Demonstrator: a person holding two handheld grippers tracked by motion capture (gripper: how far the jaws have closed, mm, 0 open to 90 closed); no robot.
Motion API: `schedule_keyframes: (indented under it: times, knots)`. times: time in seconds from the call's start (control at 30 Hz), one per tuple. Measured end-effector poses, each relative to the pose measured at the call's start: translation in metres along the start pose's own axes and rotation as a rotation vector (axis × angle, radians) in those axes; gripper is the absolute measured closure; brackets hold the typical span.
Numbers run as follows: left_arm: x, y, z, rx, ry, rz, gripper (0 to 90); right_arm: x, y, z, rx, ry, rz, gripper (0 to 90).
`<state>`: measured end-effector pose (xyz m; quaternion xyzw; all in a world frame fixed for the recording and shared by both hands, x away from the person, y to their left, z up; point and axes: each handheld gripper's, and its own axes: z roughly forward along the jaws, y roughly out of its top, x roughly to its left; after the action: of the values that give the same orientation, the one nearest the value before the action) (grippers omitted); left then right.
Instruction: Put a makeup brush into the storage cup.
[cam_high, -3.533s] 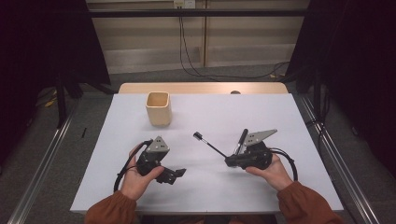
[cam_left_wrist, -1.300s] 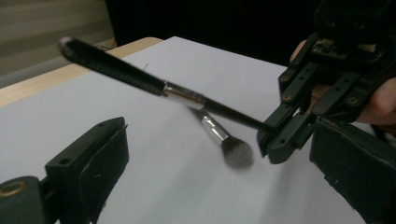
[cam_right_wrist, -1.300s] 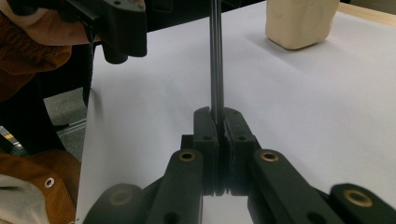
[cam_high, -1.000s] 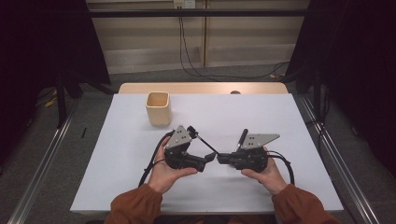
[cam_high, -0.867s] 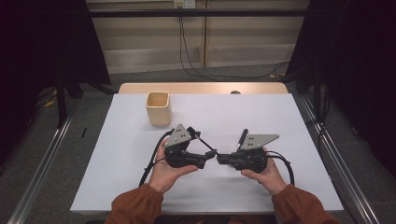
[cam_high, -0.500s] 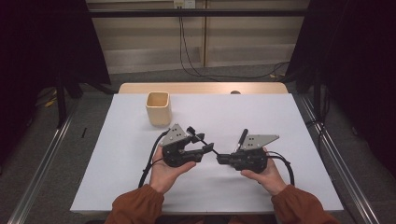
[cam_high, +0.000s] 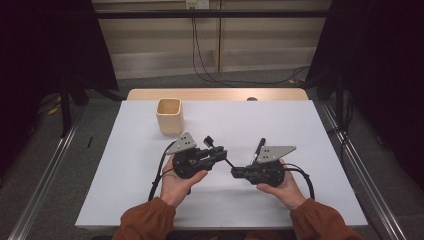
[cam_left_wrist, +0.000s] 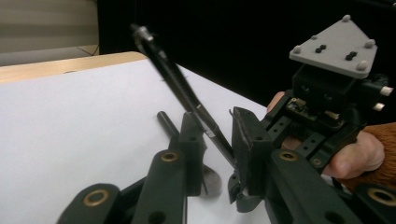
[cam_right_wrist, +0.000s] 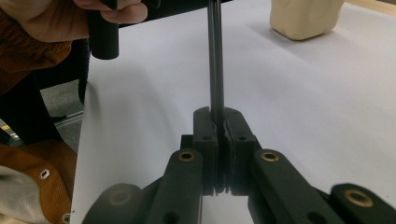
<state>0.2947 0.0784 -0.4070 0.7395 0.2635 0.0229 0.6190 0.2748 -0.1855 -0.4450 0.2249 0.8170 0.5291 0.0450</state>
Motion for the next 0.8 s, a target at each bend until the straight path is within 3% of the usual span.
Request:
schedule_keyframes:
  times: [0.23,0.4,0.53,0.8]
  knots:
    - [-0.002,0.0,0.002,-0.002,0.014,0.01,77.6,0.001,0.0,0.001,0.012,-0.012,-0.002,85.4]
    - [-0.006,0.001,0.004,-0.002,0.0,0.011,81.1,0.0,-0.001,0.002,0.017,-0.027,0.005,84.2]
    - [-0.008,0.001,0.009,-0.022,0.006,-0.02,83.1,0.0,-0.001,0.002,0.019,-0.038,0.01,82.3]
    - [-0.014,0.004,0.01,-0.017,-0.016,-0.001,85.7,-0.002,-0.001,-0.002,0.001,-0.048,0.021,76.8]
